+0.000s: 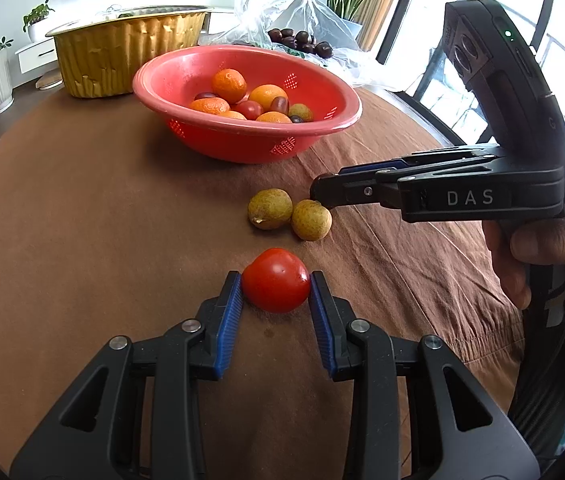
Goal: Organize fruits
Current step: 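Grasp a red tomato with the left tool while the right tool grasps a dark plum, then carry the tomato and plum over the red bowl and open both tools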
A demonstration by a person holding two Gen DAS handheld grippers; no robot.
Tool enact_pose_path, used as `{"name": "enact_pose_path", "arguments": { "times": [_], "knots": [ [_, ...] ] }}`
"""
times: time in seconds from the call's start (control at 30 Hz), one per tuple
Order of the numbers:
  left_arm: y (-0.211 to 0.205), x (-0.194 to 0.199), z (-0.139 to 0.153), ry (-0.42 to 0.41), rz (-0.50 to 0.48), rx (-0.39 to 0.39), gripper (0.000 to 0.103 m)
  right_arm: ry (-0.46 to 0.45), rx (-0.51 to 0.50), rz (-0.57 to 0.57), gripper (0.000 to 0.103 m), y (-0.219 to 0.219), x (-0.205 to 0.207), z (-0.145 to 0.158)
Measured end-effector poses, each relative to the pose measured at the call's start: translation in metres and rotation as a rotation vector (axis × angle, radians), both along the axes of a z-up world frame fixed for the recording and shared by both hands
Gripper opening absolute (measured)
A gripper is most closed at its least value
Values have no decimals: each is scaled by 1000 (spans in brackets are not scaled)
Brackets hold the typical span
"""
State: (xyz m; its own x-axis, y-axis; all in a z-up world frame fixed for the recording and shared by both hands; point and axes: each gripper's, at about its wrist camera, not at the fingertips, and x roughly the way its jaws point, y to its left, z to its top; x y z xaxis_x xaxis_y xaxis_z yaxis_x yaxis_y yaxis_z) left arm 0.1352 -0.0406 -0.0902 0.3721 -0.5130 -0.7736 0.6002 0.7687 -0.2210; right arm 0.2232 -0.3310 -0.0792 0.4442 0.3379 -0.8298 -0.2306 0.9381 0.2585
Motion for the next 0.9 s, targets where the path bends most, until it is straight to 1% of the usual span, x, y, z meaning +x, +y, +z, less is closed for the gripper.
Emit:
{"name": "enact_pose_path", "arguments": {
  "times": [0.1, 0.17, 0.27, 0.5, 0.77, 0.9],
  "knots": [
    [0, 0, 0, 1, 1, -3, 31, 24, 50, -9, 36, -4, 4, -2],
    [0, 0, 0, 1, 1, -3, 31, 32, 69, -11, 33, -6, 5, -4],
    [0, 0, 0, 1, 1, -3, 31, 33, 76, -4, 30, -4, 4, -4],
    [0, 0, -1, 0, 1, -3, 31, 28, 81, -4, 29, -4, 3, -4],
    [0, 0, -1, -1, 5, -4, 31, 2, 100, -23, 29, -14, -12, 8],
    [3, 1, 4, -4, 16, -17, 31, -16, 115, -39, 29, -22, -21, 16]
  ]
}}
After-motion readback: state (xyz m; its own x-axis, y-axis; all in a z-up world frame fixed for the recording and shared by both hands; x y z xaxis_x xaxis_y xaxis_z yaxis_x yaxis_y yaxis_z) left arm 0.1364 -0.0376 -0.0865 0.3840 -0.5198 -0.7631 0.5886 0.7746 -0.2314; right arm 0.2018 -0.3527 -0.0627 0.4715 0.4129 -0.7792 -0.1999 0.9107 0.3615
